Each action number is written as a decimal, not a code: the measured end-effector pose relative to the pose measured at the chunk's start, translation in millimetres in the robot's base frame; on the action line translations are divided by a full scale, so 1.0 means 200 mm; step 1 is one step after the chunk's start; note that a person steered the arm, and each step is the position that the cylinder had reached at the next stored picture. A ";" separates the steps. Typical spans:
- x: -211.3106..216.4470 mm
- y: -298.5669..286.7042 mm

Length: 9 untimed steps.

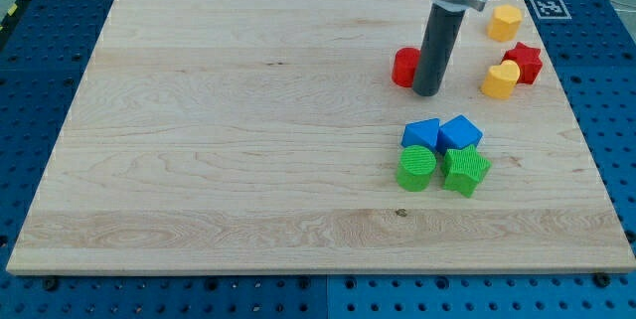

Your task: Push the yellow heart into the red circle

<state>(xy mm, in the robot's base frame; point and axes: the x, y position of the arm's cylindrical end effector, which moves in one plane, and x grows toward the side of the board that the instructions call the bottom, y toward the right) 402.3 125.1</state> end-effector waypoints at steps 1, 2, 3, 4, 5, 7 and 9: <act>-0.05 -0.03; -0.17 -0.19; -0.20 -0.22; -0.10 -0.11; -0.04 -0.10; 0.07 0.21; 0.25 0.43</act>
<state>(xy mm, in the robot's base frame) 452.1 210.6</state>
